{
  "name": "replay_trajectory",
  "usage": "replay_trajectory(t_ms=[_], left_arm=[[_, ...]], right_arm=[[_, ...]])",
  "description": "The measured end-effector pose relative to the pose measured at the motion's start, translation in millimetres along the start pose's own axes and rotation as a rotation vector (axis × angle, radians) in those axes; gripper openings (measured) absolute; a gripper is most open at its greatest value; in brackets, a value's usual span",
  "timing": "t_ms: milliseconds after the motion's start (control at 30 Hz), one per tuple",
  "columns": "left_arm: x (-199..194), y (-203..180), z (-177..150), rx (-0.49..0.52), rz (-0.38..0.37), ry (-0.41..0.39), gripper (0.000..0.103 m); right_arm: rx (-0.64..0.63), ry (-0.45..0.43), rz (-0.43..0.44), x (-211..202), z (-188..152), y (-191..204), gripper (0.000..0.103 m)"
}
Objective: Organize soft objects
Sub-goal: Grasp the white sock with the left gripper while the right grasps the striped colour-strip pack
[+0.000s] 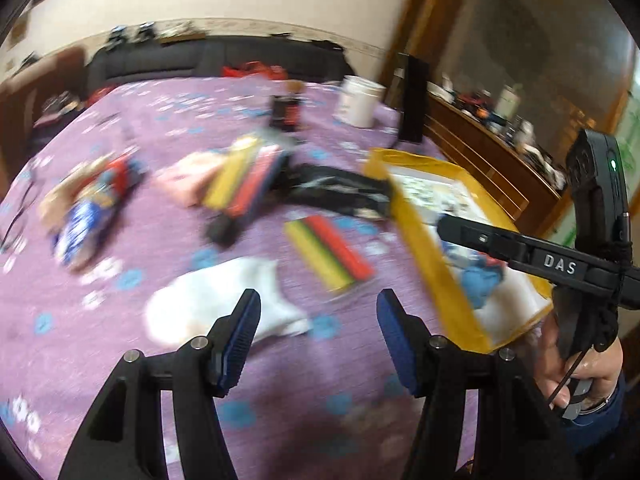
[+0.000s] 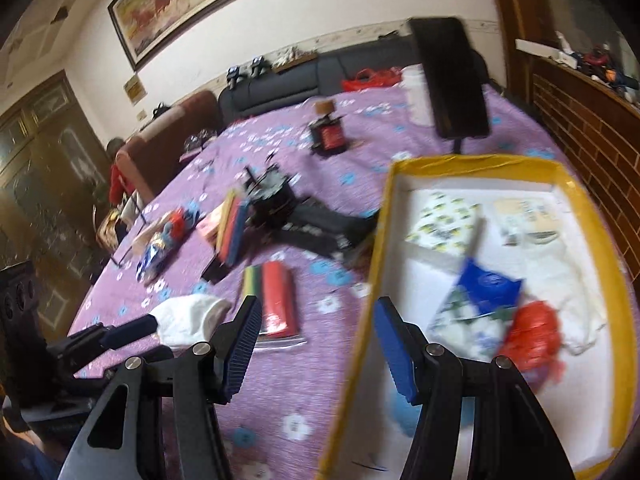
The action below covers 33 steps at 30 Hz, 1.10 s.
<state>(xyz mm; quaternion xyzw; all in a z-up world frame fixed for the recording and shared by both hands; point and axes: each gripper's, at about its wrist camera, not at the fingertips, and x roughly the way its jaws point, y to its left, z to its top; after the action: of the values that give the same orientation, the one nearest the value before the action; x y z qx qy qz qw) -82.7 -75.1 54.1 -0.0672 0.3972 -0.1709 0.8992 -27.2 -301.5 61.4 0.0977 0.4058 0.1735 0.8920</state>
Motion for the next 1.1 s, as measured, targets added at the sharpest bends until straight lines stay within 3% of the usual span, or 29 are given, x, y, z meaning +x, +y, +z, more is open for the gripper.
replay_trajectory(t_ms=[233, 333, 500, 667, 700, 733, 767, 867, 967, 1100], left_arm=[[-4, 61, -17, -0.13, 0.06, 0.005, 0.062], [0, 72, -20, -0.164, 0.068, 0.02, 0.076], [14, 64, -10, -0.115, 0.11, 0.054, 0.089], [39, 45, 1, -0.057, 0.145, 0.096, 0.089], [43, 42, 2, -0.044, 0.162, 0.097, 0.075], [45, 39, 1, -0.028, 0.184, 0.092, 0.046], [50, 38, 0, -0.017, 0.196, 0.106, 0.035], [46, 42, -3, -0.02, 0.195, 0.077, 0.019], [34, 57, -6, -0.059, 0.177, 0.052, 0.016], [22, 84, -3, -0.103, 0.227, 0.018, 0.016]], right_arm=[[-0.07, 0.087, -0.007, 36, -7, 39, 0.066], [-0.101, 0.117, -0.043, 52, -8, 51, 0.072], [-0.1, 0.144, -0.104, 75, -4, 55, 0.072], [-0.038, 0.127, -0.127, 74, 0, 43, 0.072], [-0.032, 0.124, -0.128, 73, 0, 41, 0.072], [-0.029, 0.122, -0.126, 71, 0, 39, 0.072], [-0.025, 0.121, -0.122, 70, 0, 38, 0.072], [-0.036, 0.128, -0.103, 71, 1, 38, 0.073], [-0.053, 0.141, -0.092, 77, 0, 43, 0.075], [-0.094, 0.154, -0.108, 91, 3, 53, 0.075]])
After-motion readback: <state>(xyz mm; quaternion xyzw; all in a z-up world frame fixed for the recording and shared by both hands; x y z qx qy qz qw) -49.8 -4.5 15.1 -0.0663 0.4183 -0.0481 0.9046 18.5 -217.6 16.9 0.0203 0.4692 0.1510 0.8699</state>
